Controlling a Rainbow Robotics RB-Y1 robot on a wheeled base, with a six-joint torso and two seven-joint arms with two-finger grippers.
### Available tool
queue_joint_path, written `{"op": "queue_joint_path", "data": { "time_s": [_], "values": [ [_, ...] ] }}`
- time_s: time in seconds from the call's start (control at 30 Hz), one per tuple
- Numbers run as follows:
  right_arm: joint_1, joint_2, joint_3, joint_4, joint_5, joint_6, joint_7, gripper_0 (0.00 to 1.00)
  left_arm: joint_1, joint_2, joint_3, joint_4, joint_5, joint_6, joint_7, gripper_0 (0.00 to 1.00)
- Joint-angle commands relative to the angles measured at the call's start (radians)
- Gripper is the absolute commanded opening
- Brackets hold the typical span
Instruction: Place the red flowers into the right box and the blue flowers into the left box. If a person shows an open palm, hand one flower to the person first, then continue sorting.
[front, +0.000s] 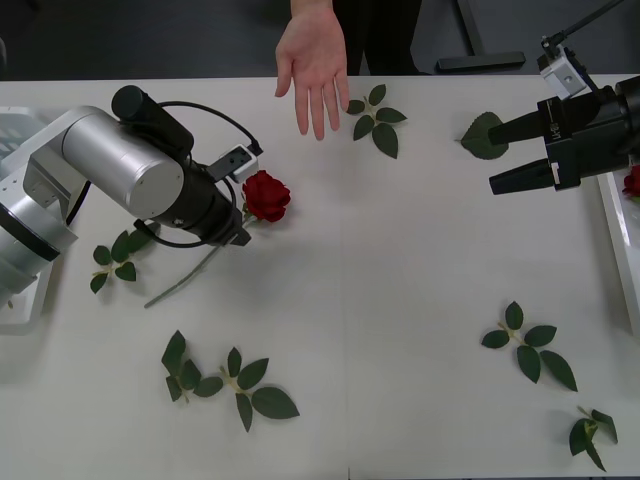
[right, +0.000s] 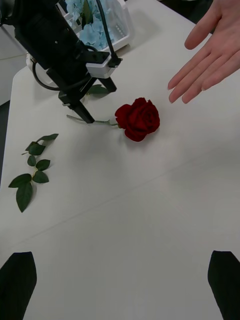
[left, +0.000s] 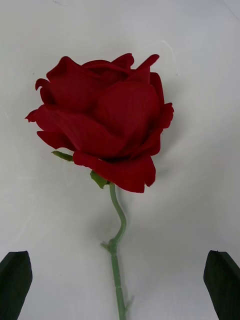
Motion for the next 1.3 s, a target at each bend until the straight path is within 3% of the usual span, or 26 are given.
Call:
{"op": "queue_joint_path", "data": {
  "time_s": [0.03,0.43,1.17,1.3],
  "values": [
    [-0.001,-0.013,-0.017,-0.008,-0.004,-0.001,0.012,1.00,-0.057,-0.023,-0.071,0.060,-0.002,-0.089,0.067,1.00],
    [-0.001,-0.013,-0.017,-0.008,-0.004,-0.001,0.012,1.00,-0.118,-0.110,-0.108,0.241,0.011,-0.123,0.058,1.00],
    [-0.001,-0.013,-0.017,-0.008,-0.004,-0.001,0.012,1.00,-0.149,-0.135,-0.144,0.303,0.018,-0.115,0.053,1.00],
    [-0.001,-0.013,-0.017,-0.008,-0.004,-0.001,0.012,1.00,-0.149,-0.133,-0.144,0.312,0.021,-0.114,0.048,0.75]
  ]
}}
